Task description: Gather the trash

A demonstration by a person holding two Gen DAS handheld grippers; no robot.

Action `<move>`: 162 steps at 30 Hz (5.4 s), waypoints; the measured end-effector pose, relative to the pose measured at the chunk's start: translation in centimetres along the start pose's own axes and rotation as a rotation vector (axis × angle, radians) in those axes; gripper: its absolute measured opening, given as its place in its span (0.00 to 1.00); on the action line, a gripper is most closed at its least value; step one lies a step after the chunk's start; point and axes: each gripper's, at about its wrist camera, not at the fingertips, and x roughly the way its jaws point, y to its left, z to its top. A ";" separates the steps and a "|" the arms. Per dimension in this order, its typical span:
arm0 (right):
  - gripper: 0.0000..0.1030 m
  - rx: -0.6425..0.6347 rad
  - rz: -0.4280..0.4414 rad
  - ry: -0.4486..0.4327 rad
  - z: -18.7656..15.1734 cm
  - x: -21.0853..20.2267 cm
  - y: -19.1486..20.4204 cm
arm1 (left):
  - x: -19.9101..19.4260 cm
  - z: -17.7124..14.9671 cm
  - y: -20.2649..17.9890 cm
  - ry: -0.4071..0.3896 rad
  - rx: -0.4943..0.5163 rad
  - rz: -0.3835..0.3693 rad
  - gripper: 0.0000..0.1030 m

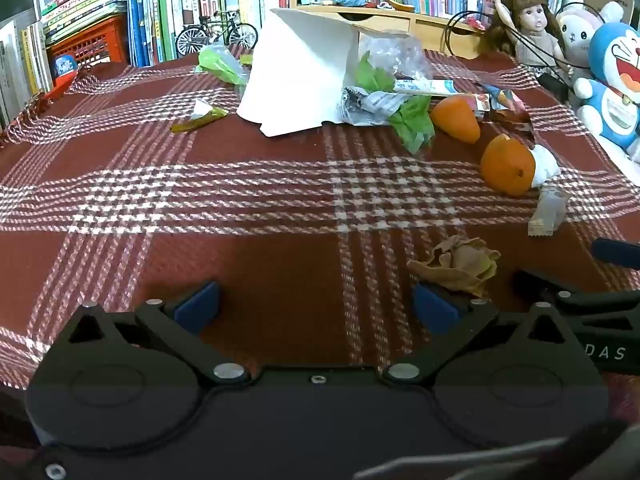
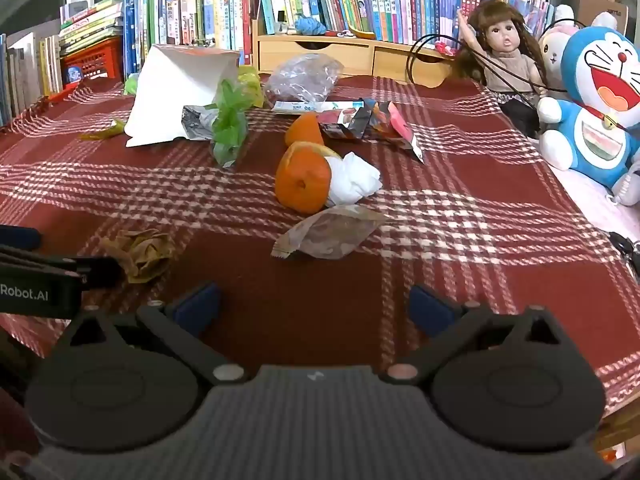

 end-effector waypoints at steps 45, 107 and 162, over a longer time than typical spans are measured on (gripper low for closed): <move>1.00 0.001 -0.001 -0.005 -0.1 0.0 0.1 | 0.1 0.0 0.0 0.013 0.003 0.006 1.00; 0.90 0.033 0.072 -0.146 0.6 -1.3 -3.0 | -3.2 -1.0 -1.1 -0.137 0.071 -0.155 1.00; 0.18 0.165 0.436 0.206 -8.9 -2.3 1.1 | -5.9 -12.6 2.4 0.104 -0.042 -0.166 0.21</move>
